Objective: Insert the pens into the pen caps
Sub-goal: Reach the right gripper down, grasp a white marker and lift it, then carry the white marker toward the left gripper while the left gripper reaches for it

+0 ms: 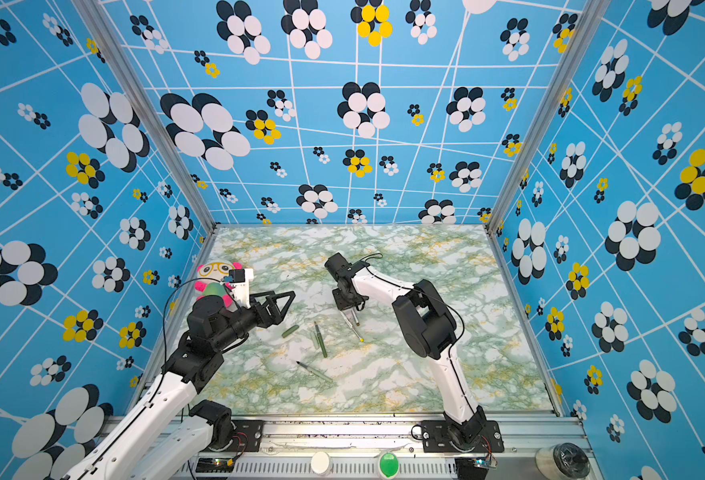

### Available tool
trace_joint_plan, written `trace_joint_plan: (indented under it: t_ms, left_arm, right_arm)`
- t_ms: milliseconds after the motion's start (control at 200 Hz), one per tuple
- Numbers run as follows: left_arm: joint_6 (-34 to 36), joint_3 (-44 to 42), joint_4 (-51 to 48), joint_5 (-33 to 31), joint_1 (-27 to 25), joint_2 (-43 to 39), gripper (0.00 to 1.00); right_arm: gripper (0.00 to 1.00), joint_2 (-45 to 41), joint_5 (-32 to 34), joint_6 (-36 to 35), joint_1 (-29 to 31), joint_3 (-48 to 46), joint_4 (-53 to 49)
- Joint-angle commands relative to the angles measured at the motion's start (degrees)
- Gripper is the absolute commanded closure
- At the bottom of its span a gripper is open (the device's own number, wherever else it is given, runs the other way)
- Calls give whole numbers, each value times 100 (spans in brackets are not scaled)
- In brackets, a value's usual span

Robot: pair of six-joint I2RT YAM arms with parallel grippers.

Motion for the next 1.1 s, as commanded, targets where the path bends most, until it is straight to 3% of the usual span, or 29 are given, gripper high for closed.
trace_joint_plan:
  t_ms: [0, 235, 445, 660, 915, 1095]
  left_arm:
    - [97, 76, -28, 50, 10, 121, 1]
    - [142, 436, 291, 555, -66, 839, 1]
    - [24, 883, 724, 1698, -65, 1607, 0]
    - [-443, 1392, 1567, 2683, -334, 2656, 5]
    - [-1008, 1938, 2262, 2793, -653, 3613, 10]
    - [-1270, 2227, 2403, 2702, -689, 3923, 14]
  right_arm:
    - [95, -577, 146, 114, -60, 93, -324]
    - [95, -1825, -816, 544, -444, -45, 272]
    - [94, -2653, -2313, 1253, -908, -770, 1762]
    - [93, -2872, -3556, 1769, -996, -1101, 3071]
    - [93, -2874, -4362, 1898, -1004, -1271, 3719]
    - [93, -2909, -4486, 1960, -1002, -1513, 4011]
